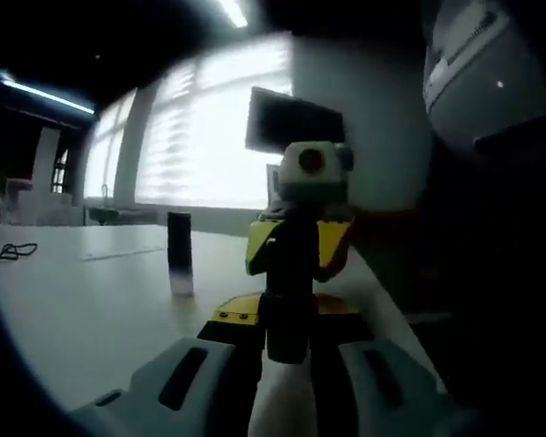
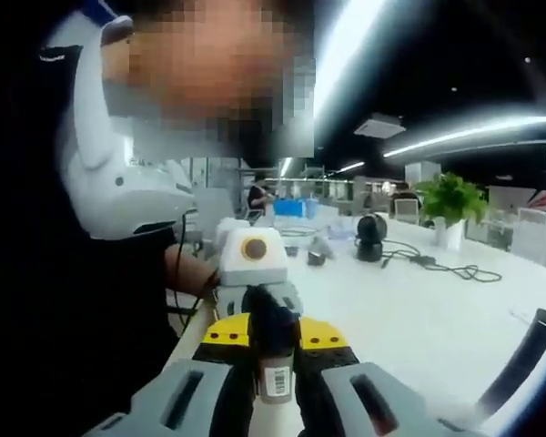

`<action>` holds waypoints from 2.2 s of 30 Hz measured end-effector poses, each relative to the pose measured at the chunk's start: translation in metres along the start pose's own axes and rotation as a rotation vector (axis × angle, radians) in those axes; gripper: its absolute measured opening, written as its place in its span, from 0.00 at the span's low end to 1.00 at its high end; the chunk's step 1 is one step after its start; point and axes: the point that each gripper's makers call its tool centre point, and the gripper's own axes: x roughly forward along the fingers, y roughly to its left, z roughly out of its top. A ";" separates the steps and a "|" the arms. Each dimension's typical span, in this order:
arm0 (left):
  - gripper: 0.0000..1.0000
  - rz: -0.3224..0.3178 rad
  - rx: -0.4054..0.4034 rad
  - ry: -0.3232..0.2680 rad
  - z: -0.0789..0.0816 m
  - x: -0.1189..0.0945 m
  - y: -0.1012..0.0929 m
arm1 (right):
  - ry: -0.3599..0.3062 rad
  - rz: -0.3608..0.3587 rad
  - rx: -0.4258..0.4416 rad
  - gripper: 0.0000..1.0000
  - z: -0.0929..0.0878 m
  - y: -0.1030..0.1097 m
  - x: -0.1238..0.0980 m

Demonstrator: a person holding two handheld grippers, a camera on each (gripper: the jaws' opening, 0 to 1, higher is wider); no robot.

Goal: Pick up cosmetic bottle twist off cap place on table pick up cap screw tight cap place on table

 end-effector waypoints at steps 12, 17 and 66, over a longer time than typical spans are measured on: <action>0.09 -0.023 -0.033 -0.035 0.008 0.000 -0.004 | -0.051 0.031 -0.003 0.09 0.002 -0.021 -0.054; 0.10 -0.051 -0.067 -0.035 0.009 -0.001 -0.003 | -0.047 0.051 -0.011 0.09 0.004 -0.019 -0.054; 0.09 -0.012 0.015 -0.035 0.003 -0.007 -0.001 | -0.072 0.102 0.008 0.09 0.012 -0.008 -0.026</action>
